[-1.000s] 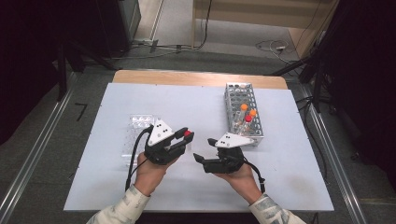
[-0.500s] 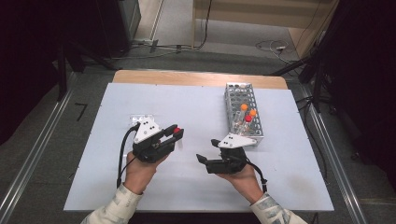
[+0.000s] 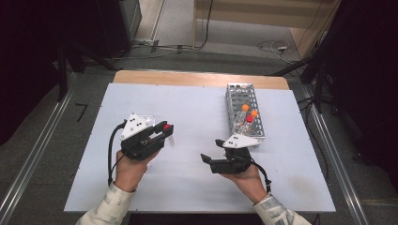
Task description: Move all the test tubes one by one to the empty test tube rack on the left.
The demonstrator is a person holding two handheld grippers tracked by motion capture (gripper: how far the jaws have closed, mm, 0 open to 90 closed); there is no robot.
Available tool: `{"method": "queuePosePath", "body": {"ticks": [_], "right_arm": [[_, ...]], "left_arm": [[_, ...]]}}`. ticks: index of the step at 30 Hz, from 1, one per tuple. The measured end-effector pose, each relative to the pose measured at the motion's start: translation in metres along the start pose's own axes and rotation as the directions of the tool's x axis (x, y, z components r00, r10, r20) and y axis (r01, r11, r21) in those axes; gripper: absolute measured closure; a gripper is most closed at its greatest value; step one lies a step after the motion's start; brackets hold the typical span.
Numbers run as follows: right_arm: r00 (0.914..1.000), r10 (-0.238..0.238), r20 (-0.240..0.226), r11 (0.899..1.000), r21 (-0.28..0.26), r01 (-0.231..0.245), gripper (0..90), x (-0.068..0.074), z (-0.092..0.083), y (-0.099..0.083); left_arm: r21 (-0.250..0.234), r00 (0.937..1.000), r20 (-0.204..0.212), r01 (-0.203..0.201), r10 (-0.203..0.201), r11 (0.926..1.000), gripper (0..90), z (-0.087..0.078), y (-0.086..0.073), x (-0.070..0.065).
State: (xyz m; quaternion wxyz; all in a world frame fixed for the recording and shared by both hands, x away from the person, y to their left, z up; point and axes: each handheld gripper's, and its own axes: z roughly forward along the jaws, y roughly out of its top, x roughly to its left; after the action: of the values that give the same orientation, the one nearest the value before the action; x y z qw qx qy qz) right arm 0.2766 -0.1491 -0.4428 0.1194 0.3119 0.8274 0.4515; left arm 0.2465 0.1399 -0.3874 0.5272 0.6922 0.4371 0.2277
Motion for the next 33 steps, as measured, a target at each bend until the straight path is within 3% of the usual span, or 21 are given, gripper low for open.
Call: {"method": "queuePosePath", "body": {"ticks": [21, 33], "right_arm": [[0.9999, 0.013, 0.011, 1.000, 0.005, -0.013, 23.4, -0.003, -0.002, -0.002], [0.9997, 0.022, 0.014, 1.000, 0.002, -0.022, 23.7, -0.005, -0.006, -0.003]], "left_arm": [[-0.031, 0.9980, -0.052, 0.034, -0.036, 0.9989, 70.3, -0.030, 0.008, 0.026], [-0.015, 0.9939, -0.101, 0.042, -0.043, 0.9990, 70.2, -0.048, 0.000, 0.042]]}}
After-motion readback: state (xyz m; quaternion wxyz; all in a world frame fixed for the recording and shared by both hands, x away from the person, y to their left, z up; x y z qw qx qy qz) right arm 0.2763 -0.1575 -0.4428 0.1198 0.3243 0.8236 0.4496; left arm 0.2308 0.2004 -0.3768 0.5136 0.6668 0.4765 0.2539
